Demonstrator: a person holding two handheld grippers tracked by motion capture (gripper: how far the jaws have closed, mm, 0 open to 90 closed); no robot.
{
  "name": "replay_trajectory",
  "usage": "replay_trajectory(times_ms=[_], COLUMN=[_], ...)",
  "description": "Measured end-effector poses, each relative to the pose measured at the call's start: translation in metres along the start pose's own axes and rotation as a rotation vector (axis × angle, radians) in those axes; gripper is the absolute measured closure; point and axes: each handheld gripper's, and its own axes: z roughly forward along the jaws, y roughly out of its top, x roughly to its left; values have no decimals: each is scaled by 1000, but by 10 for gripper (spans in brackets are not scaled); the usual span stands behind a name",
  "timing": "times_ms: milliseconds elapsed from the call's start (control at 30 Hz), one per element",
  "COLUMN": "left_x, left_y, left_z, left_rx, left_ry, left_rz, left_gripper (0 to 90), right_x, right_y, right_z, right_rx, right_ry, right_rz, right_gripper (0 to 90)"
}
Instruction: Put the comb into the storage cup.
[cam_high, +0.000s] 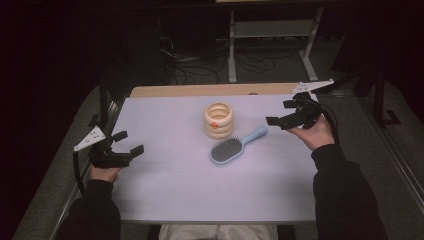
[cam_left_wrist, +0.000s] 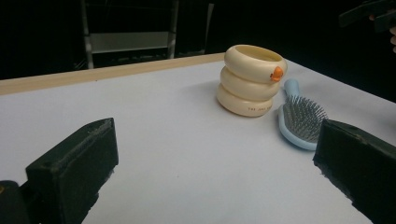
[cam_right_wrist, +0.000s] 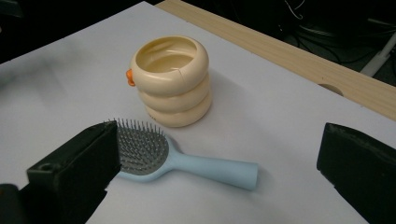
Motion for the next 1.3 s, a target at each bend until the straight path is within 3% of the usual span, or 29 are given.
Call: replay_trajectory(times_ms=[667,1300], left_x=[1,1], left_y=[0,0], left_z=[-1,0], left_rx=[-6,-7], left_ry=[1,-1], left_rz=[-2,0], left_gripper=[0,0], right_x=[-15,-31], right_y=[14,8], right_z=[19,51], right_rx=[-4,36], right_ry=[3,6], right_rz=[-5,14], right_gripper=[0,29])
